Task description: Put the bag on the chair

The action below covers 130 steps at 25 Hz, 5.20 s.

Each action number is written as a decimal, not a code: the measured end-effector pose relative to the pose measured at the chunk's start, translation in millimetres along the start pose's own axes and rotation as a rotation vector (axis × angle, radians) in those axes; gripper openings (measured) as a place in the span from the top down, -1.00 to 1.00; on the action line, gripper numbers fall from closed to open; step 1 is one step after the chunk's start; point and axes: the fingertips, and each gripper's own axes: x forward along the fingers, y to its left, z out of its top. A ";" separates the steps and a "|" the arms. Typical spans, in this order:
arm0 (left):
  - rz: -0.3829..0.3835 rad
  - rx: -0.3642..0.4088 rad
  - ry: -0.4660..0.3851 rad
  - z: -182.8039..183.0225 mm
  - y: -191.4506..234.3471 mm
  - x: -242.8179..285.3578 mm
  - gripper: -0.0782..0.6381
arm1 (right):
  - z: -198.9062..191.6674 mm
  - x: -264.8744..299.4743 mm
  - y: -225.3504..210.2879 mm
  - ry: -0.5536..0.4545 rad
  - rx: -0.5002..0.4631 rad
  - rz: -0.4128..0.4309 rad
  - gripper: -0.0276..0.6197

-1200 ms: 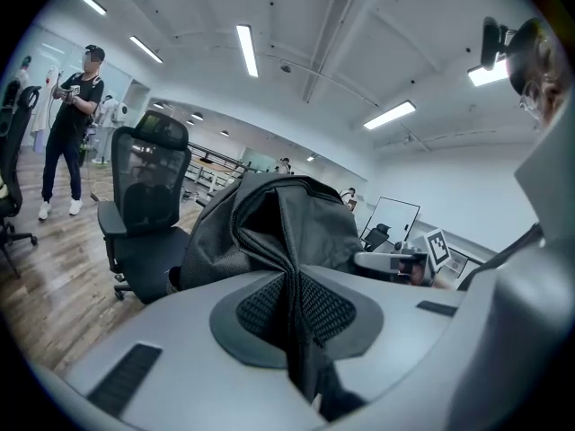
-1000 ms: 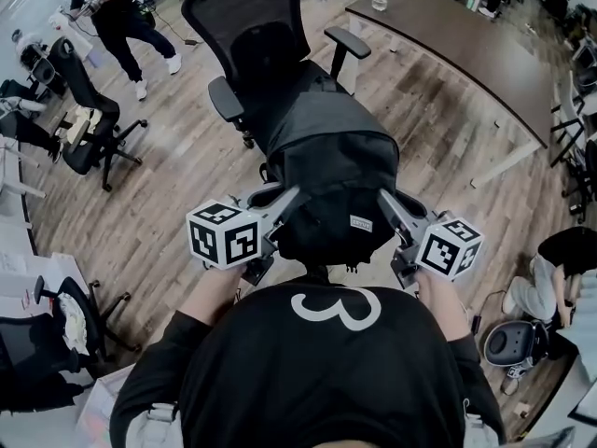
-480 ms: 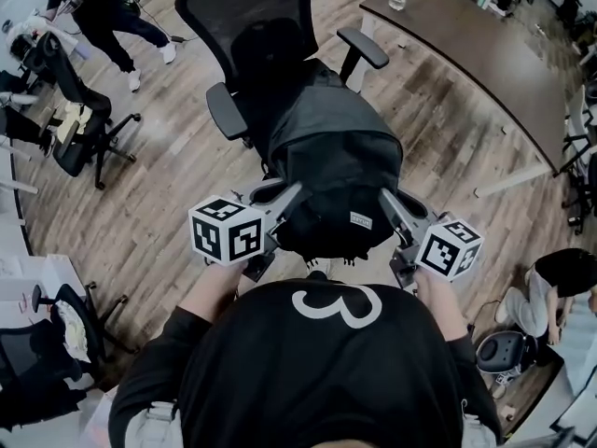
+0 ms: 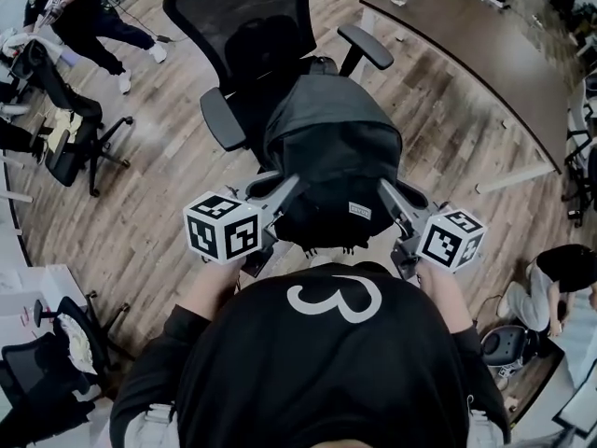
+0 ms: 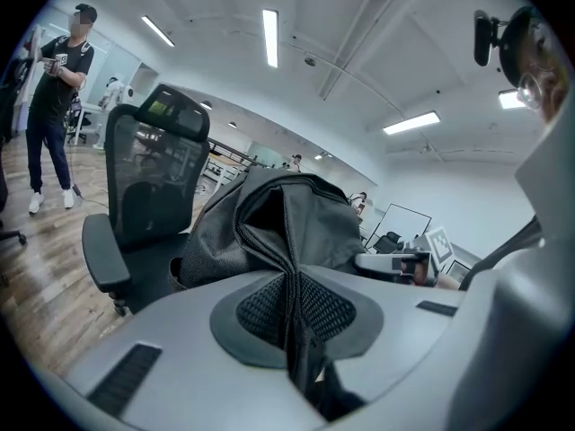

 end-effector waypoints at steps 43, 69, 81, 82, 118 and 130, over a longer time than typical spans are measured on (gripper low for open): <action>0.256 -0.168 -0.056 136.6 177.0 141.9 0.66 | 141.8 232.5 -141.2 0.201 -0.028 0.227 0.74; 0.355 -0.174 -0.098 179.4 272.6 182.0 0.66 | 176.2 346.0 -178.8 0.261 -0.096 0.265 0.74; 0.368 -0.199 -0.083 166.9 320.0 202.8 0.66 | 158.7 397.0 -206.7 0.321 -0.047 0.245 0.74; 0.371 -0.201 -0.079 164.1 323.0 204.5 0.66 | 155.5 400.1 -209.2 0.326 -0.043 0.245 0.74; 0.391 -0.294 -0.060 80.5 402.2 237.4 0.66 | 71.4 464.7 -258.6 0.333 -0.007 0.231 0.73; 0.426 -0.341 -0.052 69.1 411.5 241.4 0.65 | 64.3 465.8 -263.8 0.343 -0.026 0.232 0.73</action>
